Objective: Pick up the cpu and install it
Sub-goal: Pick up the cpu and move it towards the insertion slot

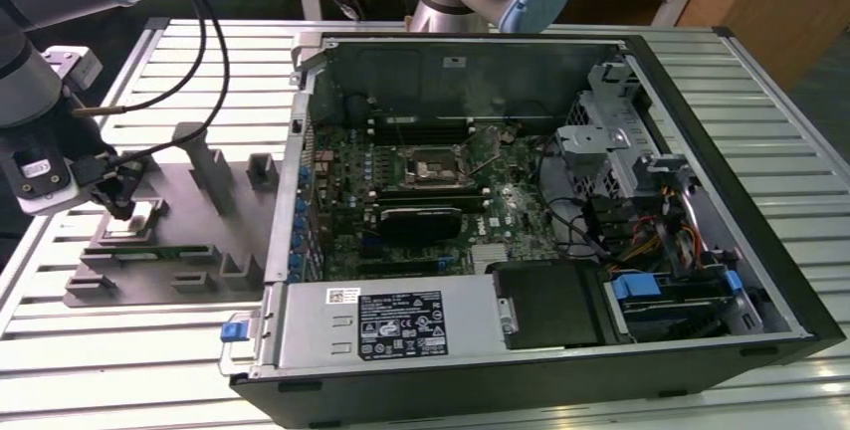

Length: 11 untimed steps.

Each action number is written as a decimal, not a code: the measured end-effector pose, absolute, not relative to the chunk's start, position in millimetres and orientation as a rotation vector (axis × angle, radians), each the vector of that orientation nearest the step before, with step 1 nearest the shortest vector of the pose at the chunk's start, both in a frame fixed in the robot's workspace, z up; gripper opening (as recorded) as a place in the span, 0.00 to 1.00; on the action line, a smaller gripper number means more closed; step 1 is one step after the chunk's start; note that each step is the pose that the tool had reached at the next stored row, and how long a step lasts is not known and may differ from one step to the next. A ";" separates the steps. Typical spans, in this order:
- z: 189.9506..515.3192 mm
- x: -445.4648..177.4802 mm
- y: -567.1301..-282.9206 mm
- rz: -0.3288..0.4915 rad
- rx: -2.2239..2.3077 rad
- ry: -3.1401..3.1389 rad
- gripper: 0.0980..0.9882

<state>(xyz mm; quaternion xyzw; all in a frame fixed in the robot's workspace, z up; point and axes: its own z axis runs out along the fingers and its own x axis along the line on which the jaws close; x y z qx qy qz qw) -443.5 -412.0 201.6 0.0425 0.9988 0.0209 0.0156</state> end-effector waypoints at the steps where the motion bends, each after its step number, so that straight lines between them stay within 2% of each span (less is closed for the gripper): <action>1: 201.6 -443.5 -412.0 0.065 0.132 3.107 0.01; 4: 201.6 -443.5 -412.0 0.065 0.132 3.107 0.02; 5: 201.6 -443.5 -412.0 0.065 0.132 3.107 0.07; 6: 201.6 -443.5 -412.0 0.065 0.132 3.107 0.07; 8: 201.5 -443.5 -412.0 0.064 0.132 3.107 0.22; 9: 201.5 -443.5 -412.0 0.064 0.132 3.107 0.22; 10: 201.5 -443.5 -412.0 0.064 0.132 3.107 0.29; 11: 201.5 -443.5 -412.0 0.064 0.132 3.107 0.29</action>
